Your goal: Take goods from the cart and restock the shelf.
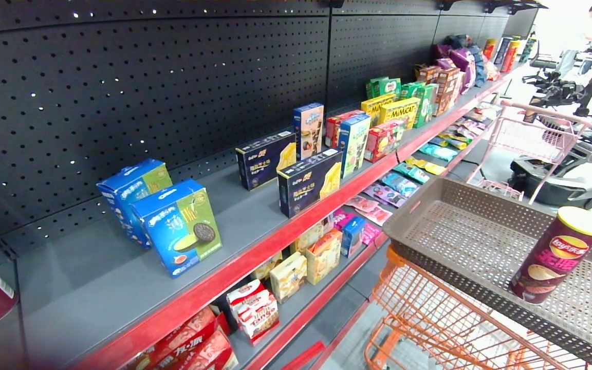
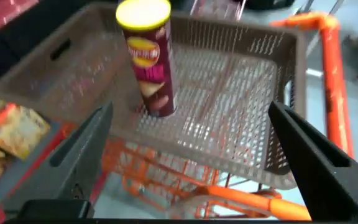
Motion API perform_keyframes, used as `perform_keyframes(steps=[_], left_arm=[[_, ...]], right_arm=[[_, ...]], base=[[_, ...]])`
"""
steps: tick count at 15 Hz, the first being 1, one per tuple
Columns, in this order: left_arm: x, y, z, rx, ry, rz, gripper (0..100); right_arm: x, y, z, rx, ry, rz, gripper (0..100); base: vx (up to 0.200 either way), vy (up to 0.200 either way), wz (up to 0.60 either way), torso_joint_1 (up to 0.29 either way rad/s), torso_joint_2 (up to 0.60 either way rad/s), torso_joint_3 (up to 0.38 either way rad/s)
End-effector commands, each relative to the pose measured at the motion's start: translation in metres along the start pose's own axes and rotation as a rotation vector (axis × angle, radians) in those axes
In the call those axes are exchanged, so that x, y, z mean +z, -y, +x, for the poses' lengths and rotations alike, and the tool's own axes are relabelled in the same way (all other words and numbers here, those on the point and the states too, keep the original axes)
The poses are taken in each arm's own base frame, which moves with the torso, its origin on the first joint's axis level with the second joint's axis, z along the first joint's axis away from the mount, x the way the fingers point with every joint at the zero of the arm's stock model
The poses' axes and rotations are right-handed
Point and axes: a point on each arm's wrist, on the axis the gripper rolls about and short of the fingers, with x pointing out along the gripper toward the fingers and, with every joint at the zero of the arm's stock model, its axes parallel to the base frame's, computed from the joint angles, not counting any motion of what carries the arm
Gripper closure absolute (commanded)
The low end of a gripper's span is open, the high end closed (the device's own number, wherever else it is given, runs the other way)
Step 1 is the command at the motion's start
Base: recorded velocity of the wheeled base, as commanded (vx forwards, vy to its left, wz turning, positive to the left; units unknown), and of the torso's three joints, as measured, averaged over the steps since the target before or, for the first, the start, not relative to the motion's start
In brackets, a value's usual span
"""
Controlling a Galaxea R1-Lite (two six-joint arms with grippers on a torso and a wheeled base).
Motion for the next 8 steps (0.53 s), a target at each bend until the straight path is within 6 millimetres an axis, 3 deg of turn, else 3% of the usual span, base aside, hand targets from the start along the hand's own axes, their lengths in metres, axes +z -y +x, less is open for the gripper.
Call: perform_keyframes(steps=[1,8], left_arm=[[0.000,0.000,0.000,0.000,0.000,0.000,0],[0.000,0.000,0.000,0.000,0.000,0.000,0]], right_arm=[[-0.010,-0.005,0.036,-0.031,-0.201,-0.040,0],[-0.008,-0.017,0.111,-0.046,-0.288,-0.102,0]], base=[[0.000,0.000,0.00,0.000,0.00,0.000],[0.000,0.000,0.00,0.000,0.00,0.000]])
